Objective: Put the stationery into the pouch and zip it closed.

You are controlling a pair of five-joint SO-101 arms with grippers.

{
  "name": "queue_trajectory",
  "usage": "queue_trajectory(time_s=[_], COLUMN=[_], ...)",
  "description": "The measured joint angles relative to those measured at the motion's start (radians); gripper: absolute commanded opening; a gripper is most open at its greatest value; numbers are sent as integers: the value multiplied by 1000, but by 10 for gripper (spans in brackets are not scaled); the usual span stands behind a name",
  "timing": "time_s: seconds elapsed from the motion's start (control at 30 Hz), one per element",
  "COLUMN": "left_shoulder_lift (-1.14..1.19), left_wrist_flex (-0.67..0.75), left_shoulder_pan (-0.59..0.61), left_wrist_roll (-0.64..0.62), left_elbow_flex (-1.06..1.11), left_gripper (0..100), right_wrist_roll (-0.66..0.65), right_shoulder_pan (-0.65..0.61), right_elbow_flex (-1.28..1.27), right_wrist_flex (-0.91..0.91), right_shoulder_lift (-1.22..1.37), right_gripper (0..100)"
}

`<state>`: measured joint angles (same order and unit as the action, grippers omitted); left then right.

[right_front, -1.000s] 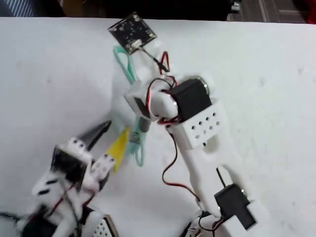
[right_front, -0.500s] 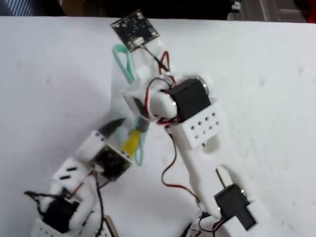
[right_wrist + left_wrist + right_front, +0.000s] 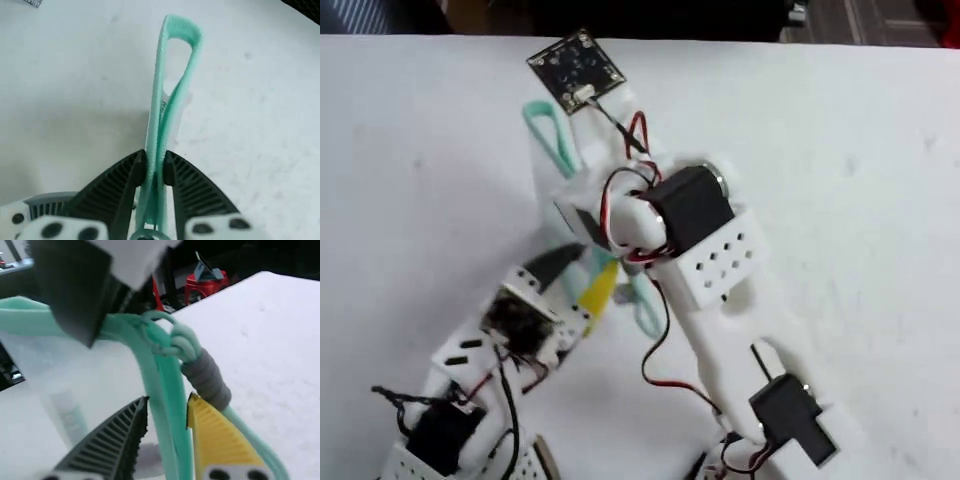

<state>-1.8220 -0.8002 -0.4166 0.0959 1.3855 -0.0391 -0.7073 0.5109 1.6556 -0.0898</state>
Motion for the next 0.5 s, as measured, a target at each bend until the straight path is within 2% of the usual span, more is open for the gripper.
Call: queue_trajectory(time_s=[0.17, 0.37, 0.5], left_shoulder_lift=[6, 6, 0], left_wrist_flex=[81, 81, 81], left_shoulder_pan=[44, 54, 124], left_wrist_roll=[-58, -61, -61], left_elbow_flex=[35, 35, 35], left_gripper=[155, 155, 155], right_wrist_roll=[29, 32, 35], right_shoulder_pan=[-28, -34, -34], right_elbow_flex=[0, 0, 0], right_wrist_flex=[-6, -8, -9], right_shoulder_lift=[0, 0, 2], right_gripper=[17, 17, 17])
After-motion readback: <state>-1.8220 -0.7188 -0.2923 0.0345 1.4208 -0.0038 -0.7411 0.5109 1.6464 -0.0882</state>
